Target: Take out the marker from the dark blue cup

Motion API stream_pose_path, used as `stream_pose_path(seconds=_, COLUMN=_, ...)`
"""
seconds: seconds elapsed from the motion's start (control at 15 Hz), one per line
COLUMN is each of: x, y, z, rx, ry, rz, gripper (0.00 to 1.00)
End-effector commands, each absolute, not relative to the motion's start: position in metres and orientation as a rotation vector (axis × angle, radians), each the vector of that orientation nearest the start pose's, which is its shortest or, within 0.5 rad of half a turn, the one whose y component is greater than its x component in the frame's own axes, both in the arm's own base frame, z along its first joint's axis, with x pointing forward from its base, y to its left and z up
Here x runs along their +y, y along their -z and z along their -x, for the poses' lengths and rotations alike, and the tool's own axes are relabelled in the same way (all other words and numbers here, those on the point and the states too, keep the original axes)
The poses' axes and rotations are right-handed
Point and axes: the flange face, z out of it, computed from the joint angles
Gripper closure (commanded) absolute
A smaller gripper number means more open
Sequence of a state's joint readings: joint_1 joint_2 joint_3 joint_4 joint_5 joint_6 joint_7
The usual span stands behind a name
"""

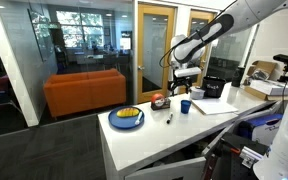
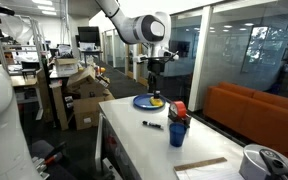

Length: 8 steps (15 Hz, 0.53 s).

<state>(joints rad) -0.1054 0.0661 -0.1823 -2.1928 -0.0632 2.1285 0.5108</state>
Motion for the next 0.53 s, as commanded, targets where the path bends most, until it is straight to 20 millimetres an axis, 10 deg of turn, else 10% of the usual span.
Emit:
stream_pose_path(seconds=0.0, x=-0.1668, y=-0.3609, z=-0.4979, rx=0.929, ry=-0.230, rz=3.093, gripper=0.00)
stream_pose_path(seconds=0.47, x=-0.1748, y=-0.3600, z=-0.4985, rx=0.919, ry=-0.191, rz=3.094, gripper=0.00)
